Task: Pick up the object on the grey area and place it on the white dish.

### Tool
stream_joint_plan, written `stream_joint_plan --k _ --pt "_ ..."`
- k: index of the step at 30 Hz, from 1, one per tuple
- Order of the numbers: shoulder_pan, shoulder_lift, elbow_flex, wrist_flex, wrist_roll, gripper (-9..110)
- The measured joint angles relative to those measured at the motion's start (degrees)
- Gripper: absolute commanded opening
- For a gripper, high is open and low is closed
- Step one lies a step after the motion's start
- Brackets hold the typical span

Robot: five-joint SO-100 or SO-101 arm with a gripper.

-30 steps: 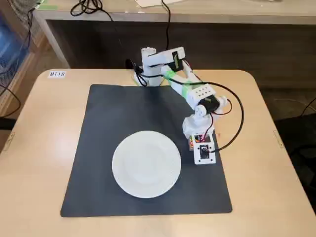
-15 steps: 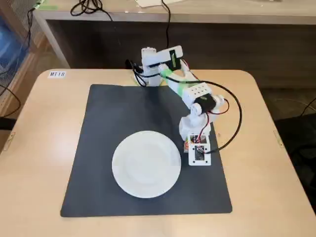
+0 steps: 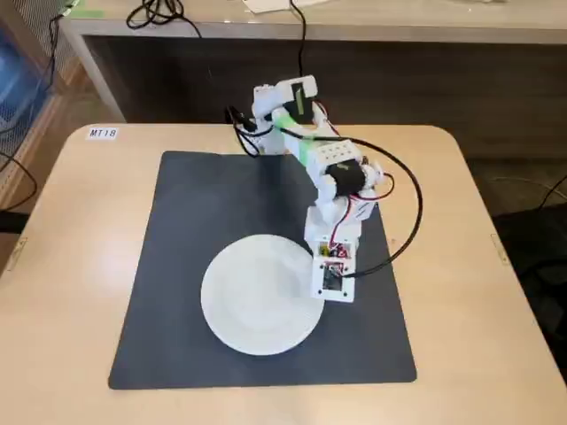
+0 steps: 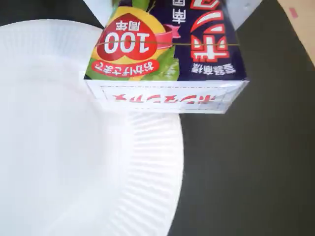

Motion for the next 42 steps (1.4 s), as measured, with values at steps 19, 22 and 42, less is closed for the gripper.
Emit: stream_joint_plan --k 19,22,42 --pt "14.68 -6.06 -7.91 0.00 0.35 17" --pt "14.85 -8.70 -8.53 0.00 0.35 17" --pt "16.00 -3.69 -9.84 0.00 7.03 36"
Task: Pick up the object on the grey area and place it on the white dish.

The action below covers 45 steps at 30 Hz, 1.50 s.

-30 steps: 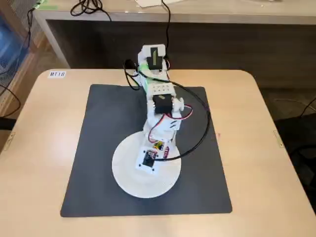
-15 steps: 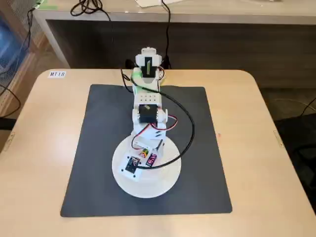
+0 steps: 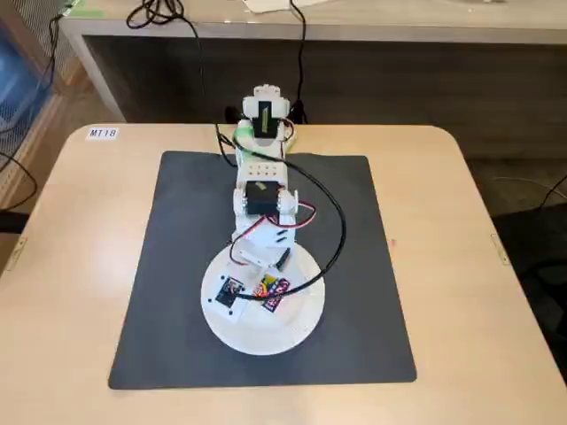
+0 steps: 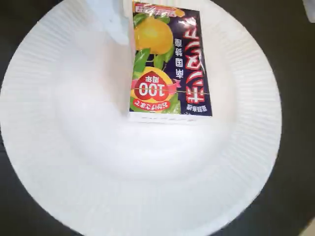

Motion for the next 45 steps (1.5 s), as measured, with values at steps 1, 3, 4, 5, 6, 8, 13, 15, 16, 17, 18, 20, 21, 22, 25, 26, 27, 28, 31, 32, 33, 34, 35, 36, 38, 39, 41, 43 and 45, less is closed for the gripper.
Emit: stream_joint_plan --k 1,3,4,5,6,8,13,15,16,17,18,20,21,22,25,26,27,28,31,32,33,34,35,36,38,39,41,43,45 --pt "0.09 1.49 0.00 0.00 1.14 29" --pt "0.00 4.57 0.00 0.00 4.39 14" --pt "0.00 6.15 0.00 0.00 6.86 2" --pt "0.00 7.91 0.00 0.00 9.84 0" --pt "0.09 9.93 0.09 0.00 13.54 0" --pt "0.44 14.77 0.09 0.00 21.88 0" --pt "0.79 28.65 0.09 0.00 43.51 0" --pt "0.62 34.72 0.09 0.00 51.50 0" --pt "0.44 38.06 0.18 0.00 54.93 0" --pt "0.26 41.66 0.88 0.00 57.92 0" --pt "0.18 45.79 2.11 0.00 60.21 0" --pt "0.09 53.79 4.75 0.09 62.93 0" --pt "0.18 57.39 6.86 0.09 63.46 0" --pt "0.09 61.26 9.76 -0.70 63.46 0" --pt "-1.58 74.71 25.40 -9.84 63.63 0" --pt "-1.93 80.86 33.66 -15.47 64.25 0" --pt "-1.67 87.71 42.54 -21.53 64.60 0" --pt "-1.05 94.83 51.77 -26.98 65.04 0" --pt "0.26 114.43 77.26 -35.42 64.07 0" --pt "-0.26 118.39 83.41 -37.79 63.19 0" --pt "-0.97 121.46 90.53 -40.25 62.14 0" --pt "-2.11 124.10 97.12 -42.71 62.05 0" --pt "-2.20 125.68 103.01 -45.18 61.61 0" --pt "-1.67 128.76 109.34 -47.29 61.35 0" --pt "-2.90 135.09 119.71 -50.19 60.73 0" --pt "-3.78 138.60 124.10 -50.71 60.38 0" --pt "-4.04 141.59 131.04 -51.33 59.41 0" --pt "-3.43 143.61 136.67 -51.42 58.54 0" --pt "-3.52 145.72 140.80 -51.42 57.92 0"
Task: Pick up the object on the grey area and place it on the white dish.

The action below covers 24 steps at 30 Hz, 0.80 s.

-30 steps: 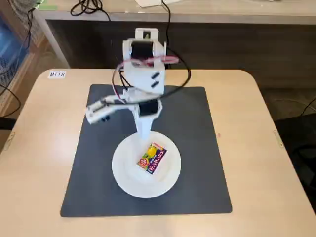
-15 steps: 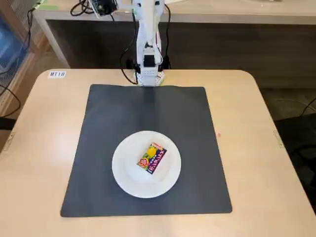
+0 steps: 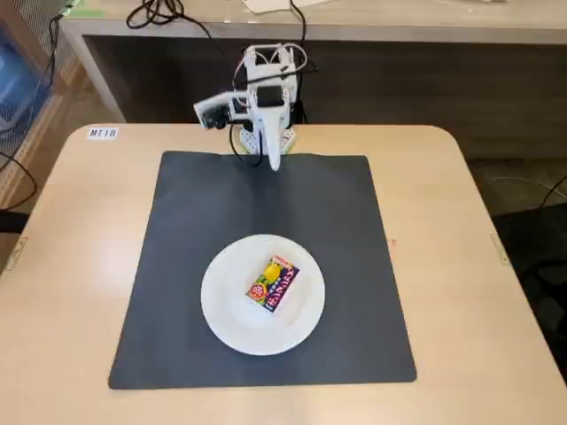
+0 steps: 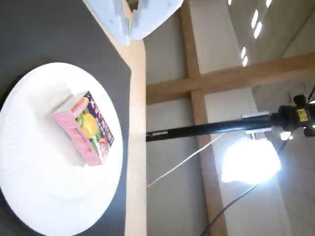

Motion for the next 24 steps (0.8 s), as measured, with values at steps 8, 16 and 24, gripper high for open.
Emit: stream_joint_plan --k 8,16,24 --pt "-1.05 0.26 8.79 0.00 -1.93 0" --pt "-1.05 0.26 11.60 1.05 -2.64 0" --pt "-1.93 0.26 12.30 1.05 -2.46 0"
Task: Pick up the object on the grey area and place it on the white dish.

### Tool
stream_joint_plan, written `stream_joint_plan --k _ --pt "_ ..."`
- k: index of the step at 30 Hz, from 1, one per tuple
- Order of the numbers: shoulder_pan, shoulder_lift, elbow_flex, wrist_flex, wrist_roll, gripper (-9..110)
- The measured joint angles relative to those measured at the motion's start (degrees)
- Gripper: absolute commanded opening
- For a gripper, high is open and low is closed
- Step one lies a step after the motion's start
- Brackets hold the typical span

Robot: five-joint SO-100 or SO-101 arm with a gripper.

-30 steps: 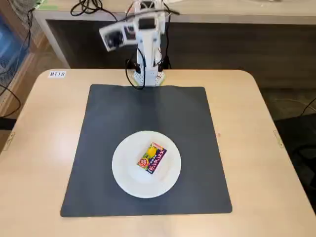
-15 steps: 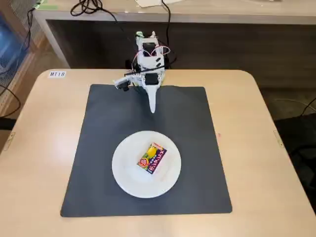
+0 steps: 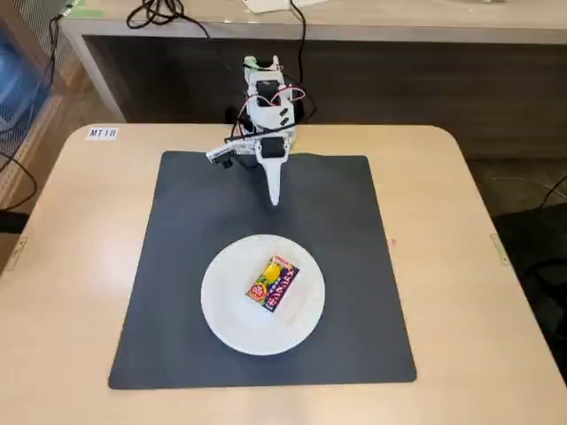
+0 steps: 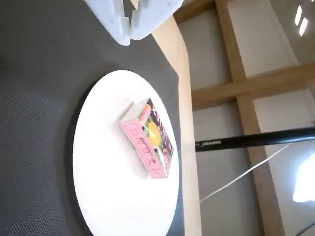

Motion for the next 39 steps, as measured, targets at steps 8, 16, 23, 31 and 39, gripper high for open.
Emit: stream_joint_plan --k 8,16,23,31,39 --pt "0.26 0.00 0.00 0.00 0.18 12" --pt "0.26 0.00 0.00 -0.09 0.18 0" --pt "0.26 0.00 0.00 -3.16 0.18 0" --pt "0.26 0.00 0.00 -3.34 0.18 0" --pt "0.26 0.00 0.00 -3.34 0.18 0"
